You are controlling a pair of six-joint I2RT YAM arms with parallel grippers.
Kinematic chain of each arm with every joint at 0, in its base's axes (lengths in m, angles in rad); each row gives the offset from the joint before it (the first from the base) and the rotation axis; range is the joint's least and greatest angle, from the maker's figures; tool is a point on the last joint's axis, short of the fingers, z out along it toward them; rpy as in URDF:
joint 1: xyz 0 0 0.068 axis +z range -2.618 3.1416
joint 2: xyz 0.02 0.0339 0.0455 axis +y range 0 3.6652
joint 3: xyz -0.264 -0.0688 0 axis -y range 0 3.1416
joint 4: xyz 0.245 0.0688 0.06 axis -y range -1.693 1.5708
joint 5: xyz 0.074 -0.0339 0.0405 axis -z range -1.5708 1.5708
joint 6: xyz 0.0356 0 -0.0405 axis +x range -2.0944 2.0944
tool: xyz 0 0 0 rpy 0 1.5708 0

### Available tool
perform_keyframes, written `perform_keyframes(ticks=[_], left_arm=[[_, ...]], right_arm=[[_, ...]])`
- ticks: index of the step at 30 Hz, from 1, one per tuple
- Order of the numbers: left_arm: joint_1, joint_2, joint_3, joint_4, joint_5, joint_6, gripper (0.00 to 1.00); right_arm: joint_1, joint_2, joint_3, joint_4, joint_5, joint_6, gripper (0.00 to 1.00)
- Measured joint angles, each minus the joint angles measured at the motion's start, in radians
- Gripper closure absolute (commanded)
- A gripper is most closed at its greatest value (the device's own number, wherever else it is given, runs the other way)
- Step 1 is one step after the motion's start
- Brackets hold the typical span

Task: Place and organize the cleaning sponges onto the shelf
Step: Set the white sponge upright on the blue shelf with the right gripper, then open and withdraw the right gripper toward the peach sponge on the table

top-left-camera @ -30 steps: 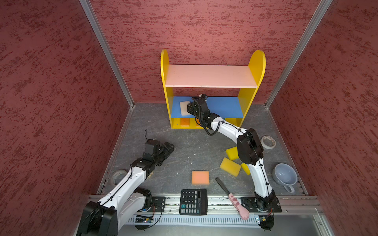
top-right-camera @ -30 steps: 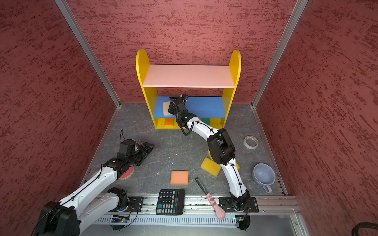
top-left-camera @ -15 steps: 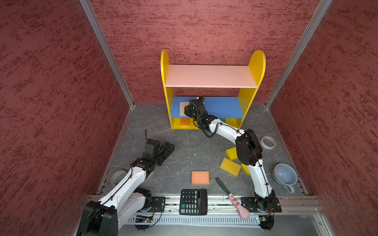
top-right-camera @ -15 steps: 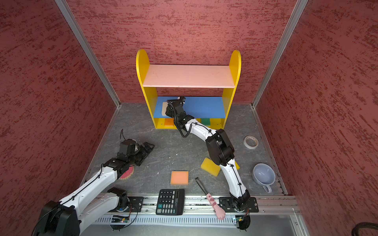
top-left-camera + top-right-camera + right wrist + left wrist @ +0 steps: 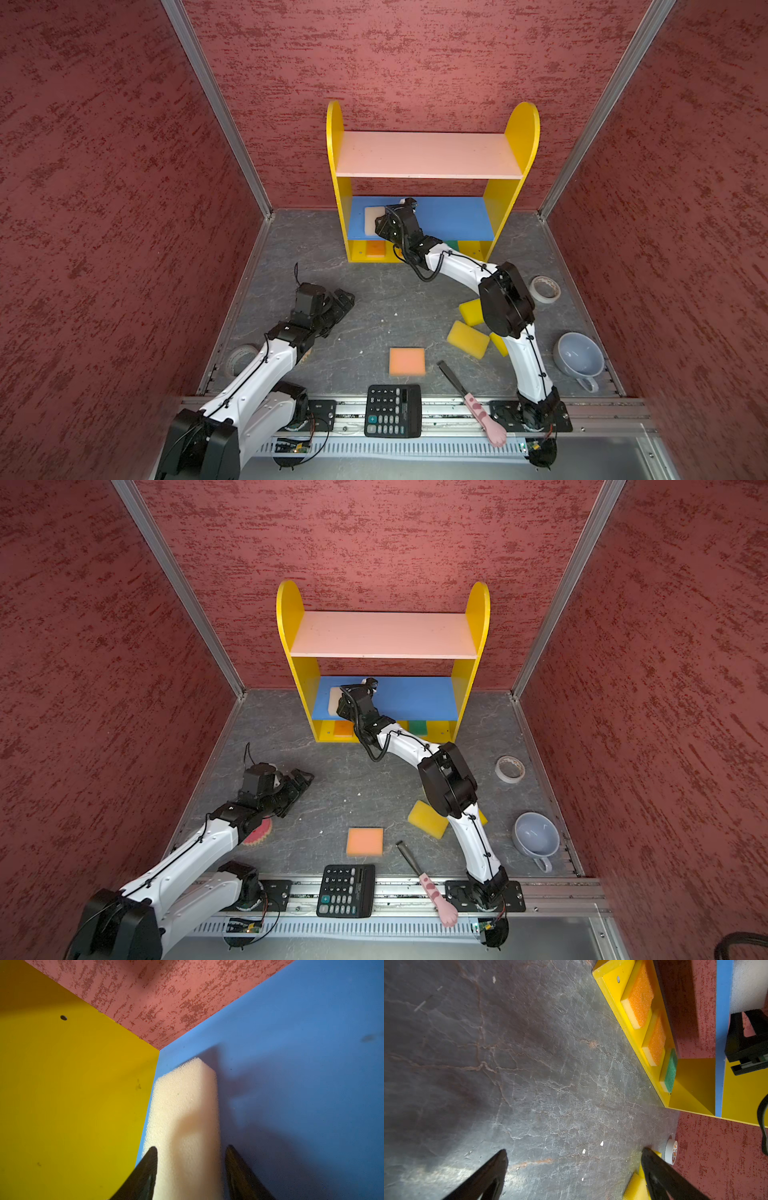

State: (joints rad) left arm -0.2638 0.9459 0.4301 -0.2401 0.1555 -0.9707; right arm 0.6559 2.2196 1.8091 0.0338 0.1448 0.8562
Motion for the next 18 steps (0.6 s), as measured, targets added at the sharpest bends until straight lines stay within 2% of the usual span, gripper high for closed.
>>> perform_keyframes(ticks=[7,12,18], left_arm=[[0.001,-0.037,0.047,-0.061,-0.021,0.031,0.01],[0.003,-0.052,0.111,-0.077,-0.034,0.061,0.01],[-0.008,-0.023,0.162,-0.092,-0.035,0.094,0.01]], right_arm=[[0.0,-0.143,-0.13,0.004,0.002,-0.037,0.38],[0.0,-0.362,-0.322,0.026,0.034,-0.112,0.34],[-0.003,-0.648,-0.614,0.026,0.117,-0.211,0.24]])
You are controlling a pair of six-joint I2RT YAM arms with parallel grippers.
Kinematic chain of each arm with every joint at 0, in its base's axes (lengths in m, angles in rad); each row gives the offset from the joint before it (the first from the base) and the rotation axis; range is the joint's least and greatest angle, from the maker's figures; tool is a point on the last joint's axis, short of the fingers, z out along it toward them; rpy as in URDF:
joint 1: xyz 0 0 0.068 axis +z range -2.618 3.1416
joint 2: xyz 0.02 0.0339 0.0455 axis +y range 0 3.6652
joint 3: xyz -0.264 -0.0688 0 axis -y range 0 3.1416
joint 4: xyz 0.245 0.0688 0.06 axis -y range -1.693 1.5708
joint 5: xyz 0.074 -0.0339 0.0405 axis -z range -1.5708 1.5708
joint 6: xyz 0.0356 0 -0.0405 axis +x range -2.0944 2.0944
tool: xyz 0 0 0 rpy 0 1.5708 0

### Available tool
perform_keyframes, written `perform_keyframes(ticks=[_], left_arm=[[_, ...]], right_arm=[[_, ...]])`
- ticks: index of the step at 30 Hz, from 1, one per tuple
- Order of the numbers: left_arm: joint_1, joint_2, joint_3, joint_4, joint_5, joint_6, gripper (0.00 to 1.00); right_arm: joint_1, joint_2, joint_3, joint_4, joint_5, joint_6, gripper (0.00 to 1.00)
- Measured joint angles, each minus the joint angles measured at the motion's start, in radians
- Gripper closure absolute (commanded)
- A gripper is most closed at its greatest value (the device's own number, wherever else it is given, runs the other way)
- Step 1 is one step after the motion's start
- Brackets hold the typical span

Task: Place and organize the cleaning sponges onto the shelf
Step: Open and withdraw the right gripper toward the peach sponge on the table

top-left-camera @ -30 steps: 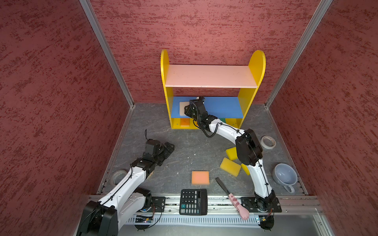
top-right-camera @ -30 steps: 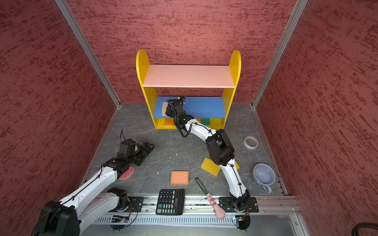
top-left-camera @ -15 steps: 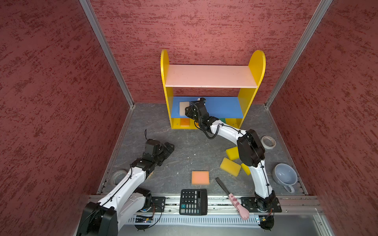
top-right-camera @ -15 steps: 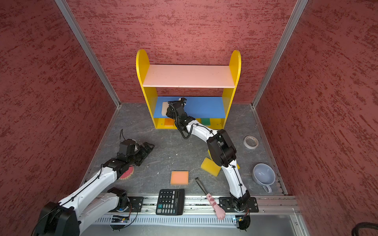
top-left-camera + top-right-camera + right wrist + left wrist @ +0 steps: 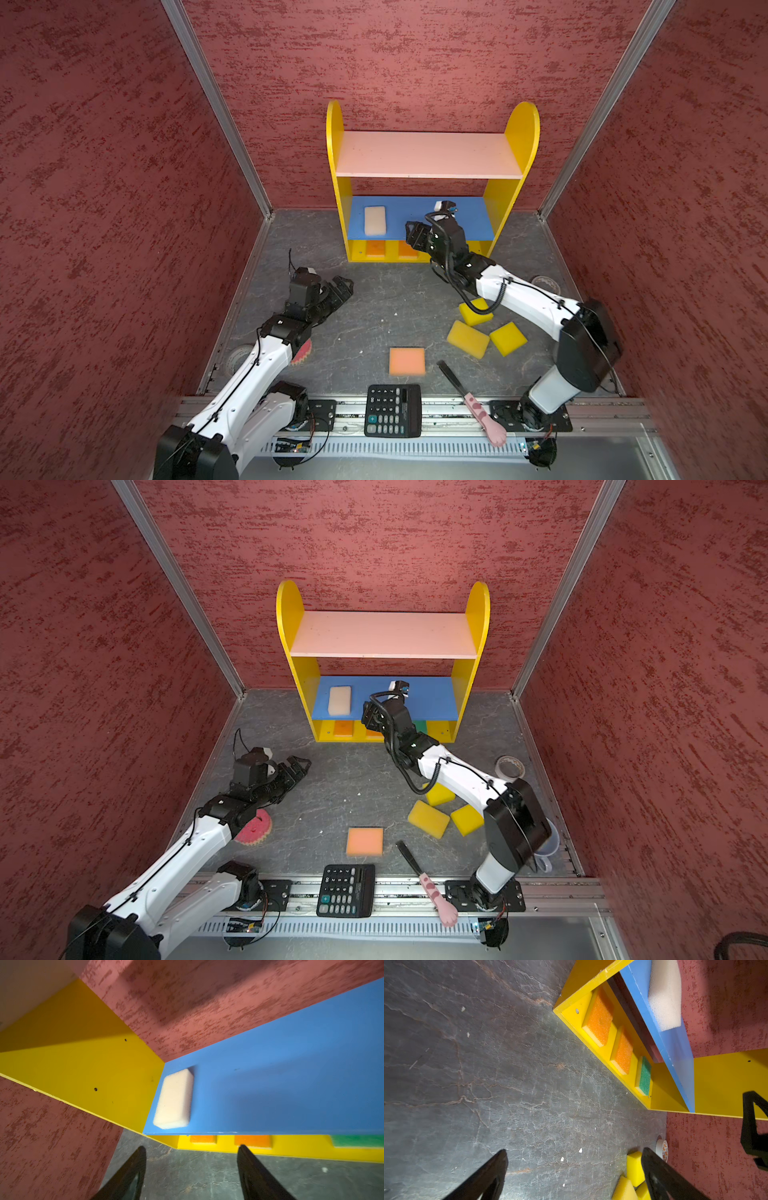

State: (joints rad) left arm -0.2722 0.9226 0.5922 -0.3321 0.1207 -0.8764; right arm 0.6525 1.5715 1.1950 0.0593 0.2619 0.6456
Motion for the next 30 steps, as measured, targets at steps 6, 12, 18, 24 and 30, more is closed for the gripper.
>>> perform_keyframes(ticks=[6,12,18,24,30], left_arm=[[-0.127,0.092,0.106,-0.007,-0.044,0.039,0.01],[-0.188,0.2,0.116,0.048,-0.051,0.006,0.0],[-0.263,0.281,0.157,0.082,-0.074,-0.031,0.0],[-0.315,0.38,0.207,0.136,-0.078,-0.063,0.0],[-0.346,0.448,0.245,0.152,-0.076,-0.074,0.0]], right_arm=[[-0.021,-0.21,-0.235,-0.045,0.036,-0.093,0.25],[-0.029,-0.303,-0.35,-0.069,-0.04,-0.199,0.26],[-0.029,-0.303,-0.375,-0.134,-0.278,-0.278,0.26],[-0.025,-0.279,-0.403,-0.197,-0.455,-0.306,0.3],[0.001,-0.278,-0.494,-0.263,-0.555,-0.297,0.35]])
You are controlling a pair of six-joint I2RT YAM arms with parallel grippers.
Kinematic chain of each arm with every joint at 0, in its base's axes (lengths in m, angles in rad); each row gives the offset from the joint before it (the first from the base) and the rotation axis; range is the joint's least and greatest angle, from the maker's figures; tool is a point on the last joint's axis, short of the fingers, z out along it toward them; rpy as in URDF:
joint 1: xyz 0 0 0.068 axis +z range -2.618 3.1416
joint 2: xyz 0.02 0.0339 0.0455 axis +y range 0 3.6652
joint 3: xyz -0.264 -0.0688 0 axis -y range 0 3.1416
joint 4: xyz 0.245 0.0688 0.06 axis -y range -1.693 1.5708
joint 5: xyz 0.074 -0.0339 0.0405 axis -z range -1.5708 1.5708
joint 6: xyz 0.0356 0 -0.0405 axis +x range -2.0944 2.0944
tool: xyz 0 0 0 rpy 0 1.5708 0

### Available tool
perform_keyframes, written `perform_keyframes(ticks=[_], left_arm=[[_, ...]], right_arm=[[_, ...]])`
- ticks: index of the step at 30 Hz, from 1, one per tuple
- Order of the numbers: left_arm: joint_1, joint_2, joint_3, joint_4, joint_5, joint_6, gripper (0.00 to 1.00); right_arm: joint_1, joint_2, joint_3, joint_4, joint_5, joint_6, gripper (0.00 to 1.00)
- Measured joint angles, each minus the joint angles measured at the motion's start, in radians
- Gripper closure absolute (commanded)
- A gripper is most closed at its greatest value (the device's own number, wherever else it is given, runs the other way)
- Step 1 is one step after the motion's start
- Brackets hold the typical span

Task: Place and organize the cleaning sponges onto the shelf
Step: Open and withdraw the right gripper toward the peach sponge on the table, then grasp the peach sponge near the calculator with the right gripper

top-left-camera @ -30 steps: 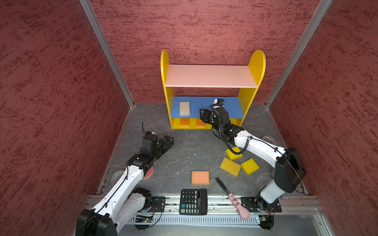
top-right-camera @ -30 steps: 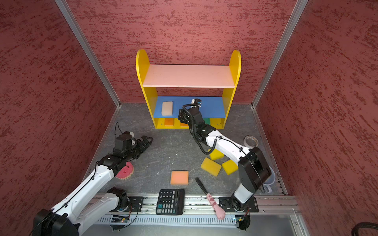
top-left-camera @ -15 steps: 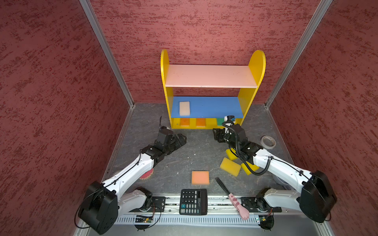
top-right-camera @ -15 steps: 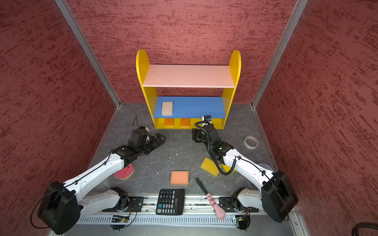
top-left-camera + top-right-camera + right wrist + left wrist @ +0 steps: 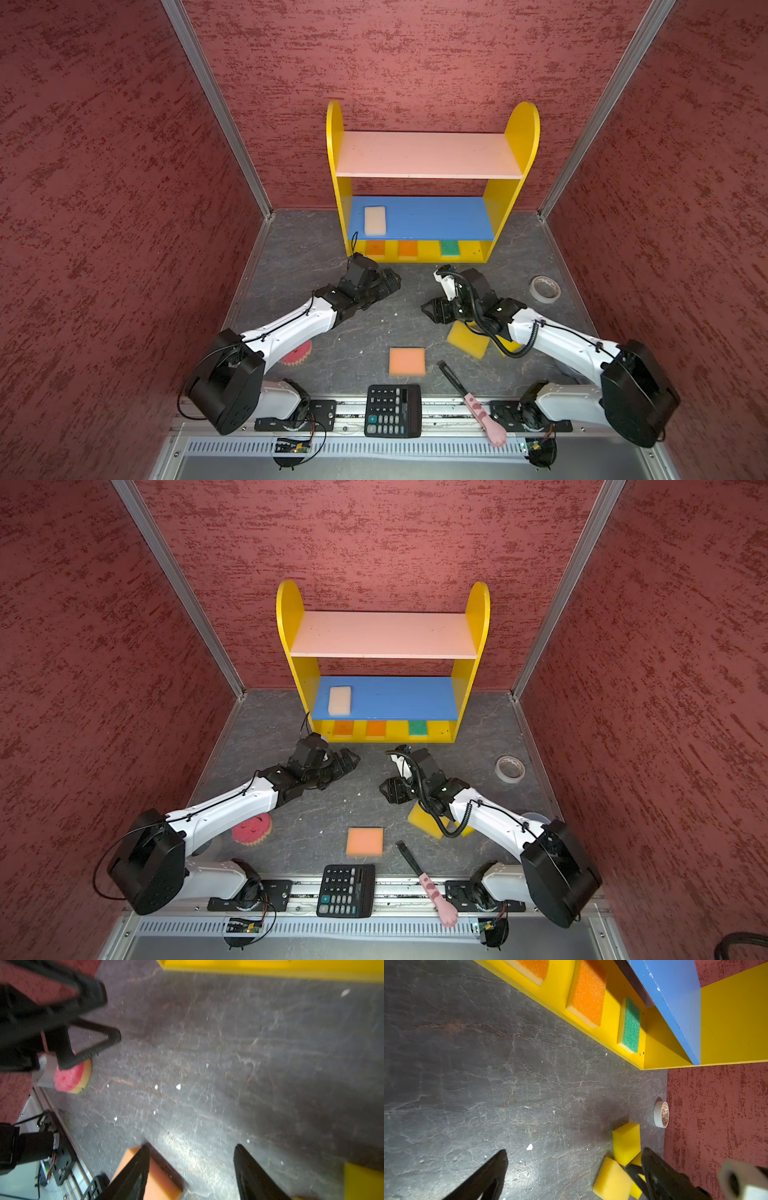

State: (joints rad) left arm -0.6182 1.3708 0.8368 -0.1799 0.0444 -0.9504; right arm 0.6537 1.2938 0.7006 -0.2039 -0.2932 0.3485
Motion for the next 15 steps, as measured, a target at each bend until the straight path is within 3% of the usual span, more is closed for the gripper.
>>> perform_keyframes(ticks=[6,15], left_arm=[[-0.008,0.028,0.015,0.016,0.003,-0.006,0.0],[-0.018,0.031,0.018,0.016,0.002,-0.019,0.0]], right_arm=[[0.077,0.013,-0.014,-0.079,-0.047,0.003,0.33],[0.212,0.159,-0.014,-0.088,-0.111,0.031,0.36]])
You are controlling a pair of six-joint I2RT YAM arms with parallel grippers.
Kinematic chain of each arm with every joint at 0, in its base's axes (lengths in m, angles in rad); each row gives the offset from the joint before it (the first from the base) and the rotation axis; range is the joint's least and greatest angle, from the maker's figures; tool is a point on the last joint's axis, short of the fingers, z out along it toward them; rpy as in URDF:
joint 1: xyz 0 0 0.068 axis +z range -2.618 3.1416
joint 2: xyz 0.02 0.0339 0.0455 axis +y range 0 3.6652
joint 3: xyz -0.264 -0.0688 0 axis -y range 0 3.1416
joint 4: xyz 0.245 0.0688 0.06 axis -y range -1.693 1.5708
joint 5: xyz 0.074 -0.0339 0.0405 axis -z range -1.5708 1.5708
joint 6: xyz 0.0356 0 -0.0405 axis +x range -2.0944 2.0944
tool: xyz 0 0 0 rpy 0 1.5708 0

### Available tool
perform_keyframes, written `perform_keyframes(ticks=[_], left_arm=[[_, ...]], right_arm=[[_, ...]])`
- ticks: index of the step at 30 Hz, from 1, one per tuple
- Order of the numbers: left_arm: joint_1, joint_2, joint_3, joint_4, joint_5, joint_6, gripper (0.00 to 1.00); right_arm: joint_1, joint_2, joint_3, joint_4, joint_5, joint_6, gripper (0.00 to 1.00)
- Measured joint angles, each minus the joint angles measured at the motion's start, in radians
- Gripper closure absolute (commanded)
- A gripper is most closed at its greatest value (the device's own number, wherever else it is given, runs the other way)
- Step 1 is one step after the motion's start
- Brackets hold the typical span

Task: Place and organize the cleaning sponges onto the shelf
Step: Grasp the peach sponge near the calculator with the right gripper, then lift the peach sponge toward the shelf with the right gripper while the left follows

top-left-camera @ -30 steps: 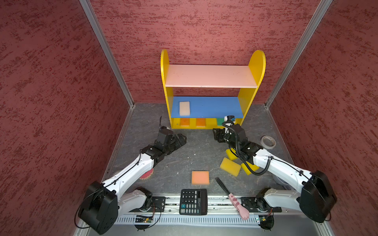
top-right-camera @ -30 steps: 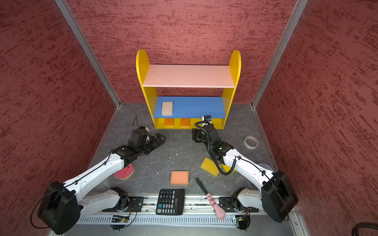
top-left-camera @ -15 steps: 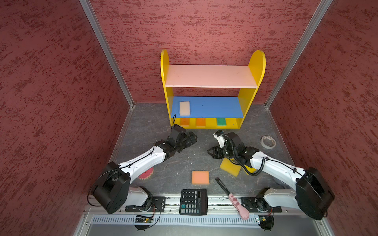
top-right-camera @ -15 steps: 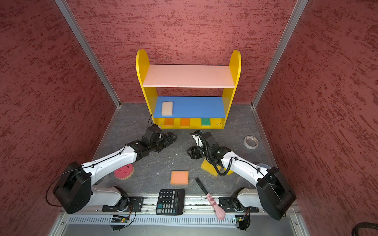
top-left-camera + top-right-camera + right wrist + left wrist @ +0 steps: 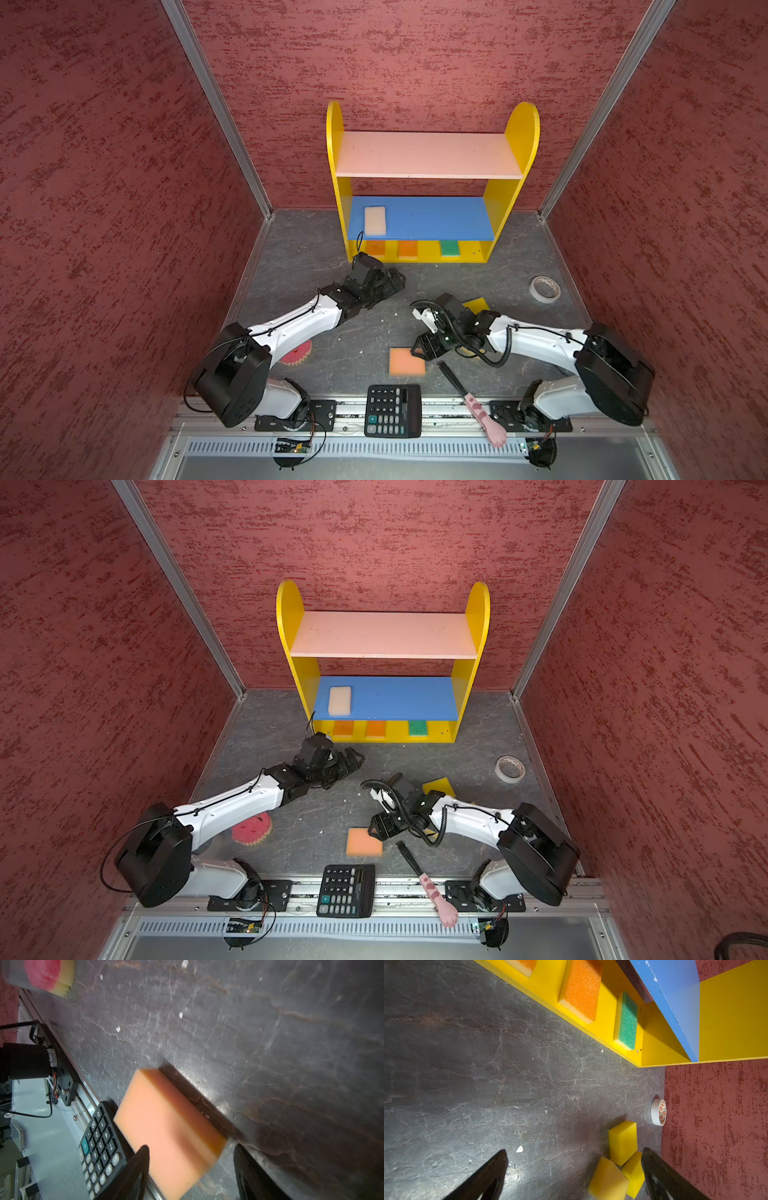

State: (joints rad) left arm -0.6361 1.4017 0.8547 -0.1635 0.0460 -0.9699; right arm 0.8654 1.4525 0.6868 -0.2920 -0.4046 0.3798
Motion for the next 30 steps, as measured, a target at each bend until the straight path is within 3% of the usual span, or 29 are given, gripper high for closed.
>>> perform_keyframes(ticks=[7,11,20,30], left_arm=[[0.0,-0.024,-0.008,-0.002,-0.004,-0.002,0.01],[0.003,-0.029,-0.009,-0.001,-0.006,-0.002,0.01],[0.034,-0.081,-0.055,-0.006,-0.016,-0.002,0.0],[0.07,-0.219,-0.098,-0.026,-0.048,0.023,0.01]], right_arm=[[0.024,0.081,0.003,0.067,-0.024,0.023,0.51],[0.024,0.116,0.008,0.123,-0.029,0.046,0.69],[0.017,0.201,0.08,0.204,-0.037,0.09,0.95],[-0.126,0.211,0.237,0.311,-0.021,0.146,1.0]])
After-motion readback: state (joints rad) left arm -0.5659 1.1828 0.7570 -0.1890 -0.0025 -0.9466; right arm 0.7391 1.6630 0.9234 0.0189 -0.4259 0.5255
